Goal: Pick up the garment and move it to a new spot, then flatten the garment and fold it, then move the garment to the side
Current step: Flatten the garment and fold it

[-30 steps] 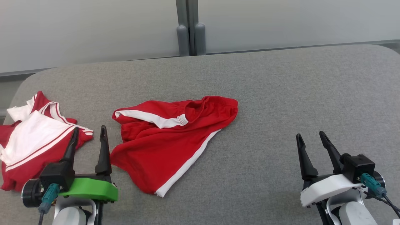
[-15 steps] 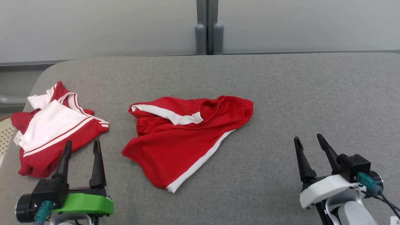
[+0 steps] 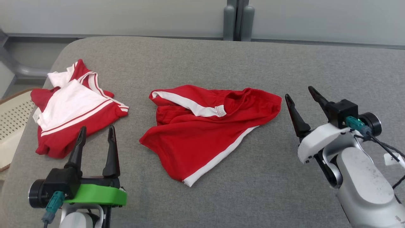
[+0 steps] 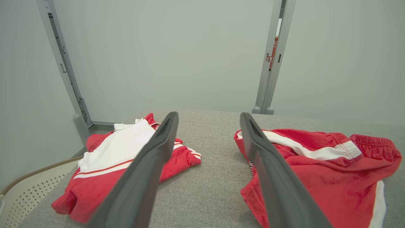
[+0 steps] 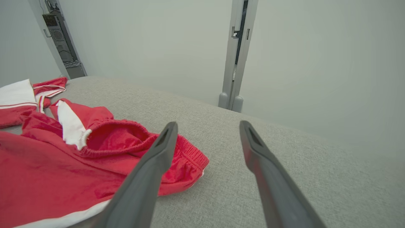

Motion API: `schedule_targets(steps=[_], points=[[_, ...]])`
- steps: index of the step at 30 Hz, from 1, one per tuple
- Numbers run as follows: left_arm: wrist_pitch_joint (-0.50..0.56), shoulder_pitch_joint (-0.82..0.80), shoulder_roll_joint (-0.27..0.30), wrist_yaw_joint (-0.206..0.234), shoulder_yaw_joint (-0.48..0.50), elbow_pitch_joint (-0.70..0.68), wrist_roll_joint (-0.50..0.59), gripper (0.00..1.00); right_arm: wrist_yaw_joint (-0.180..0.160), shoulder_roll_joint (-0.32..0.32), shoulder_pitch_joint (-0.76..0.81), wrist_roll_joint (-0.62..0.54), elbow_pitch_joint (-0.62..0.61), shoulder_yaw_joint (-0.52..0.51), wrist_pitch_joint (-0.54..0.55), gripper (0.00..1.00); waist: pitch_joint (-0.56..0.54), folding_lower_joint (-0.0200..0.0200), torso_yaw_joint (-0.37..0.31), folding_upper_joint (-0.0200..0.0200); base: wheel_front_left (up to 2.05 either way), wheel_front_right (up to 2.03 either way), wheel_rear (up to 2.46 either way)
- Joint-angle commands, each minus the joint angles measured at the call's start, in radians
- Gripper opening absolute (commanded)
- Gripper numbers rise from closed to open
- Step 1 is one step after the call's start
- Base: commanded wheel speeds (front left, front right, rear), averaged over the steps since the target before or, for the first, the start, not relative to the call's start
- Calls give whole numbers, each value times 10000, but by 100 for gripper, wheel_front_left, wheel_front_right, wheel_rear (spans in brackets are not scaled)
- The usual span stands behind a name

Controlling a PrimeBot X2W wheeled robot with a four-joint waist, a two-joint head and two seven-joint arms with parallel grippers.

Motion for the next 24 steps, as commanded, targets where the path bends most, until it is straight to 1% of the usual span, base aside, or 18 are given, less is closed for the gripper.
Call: schedule_targets(steps=[1,5,10,17,18,19,20,24], points=[[-7,-169,-14,-44,-56,-56,-56,100,5,-101,-300,13,264,124,46,100,413,0,419,0,0,0,0],[-7,-376,-22,125,-420,-121,-403,100,5,-357,-1158,190,1392,432,121,100,778,0,792,0,0,0,0],[-7,-584,-18,311,-843,-163,-642,100,5,-596,-1795,393,2841,701,65,100,1106,0,1203,0,0,0,0],[-7,-718,-19,474,-1231,-138,-899,100,5,-532,-2233,829,4498,929,-195,100,1311,0,1578,0,0,0,0],[-7,-712,-19,496,-1265,-141,-930,100,5,-489,-2259,944,4658,983,-178,48,1321,0,1596,0,0,0,0],[-7,-700,-19,530,-1328,-136,-958,100,5,-471,-2305,1048,4828,1069,-186,8,1334,0,1609,0,0,0,0],[-7,-695,-21,542,-1369,-127,-969,100,5,-484,-2355,1106,4925,1130,-231,0,1343,0,1610,0,0,0,0],[-7,-642,-19,653,-1439,-141,-1004,100,3,-518,-2408,1442,5144,1275,-622,0,1274,0,1472,0,0,0,0]])
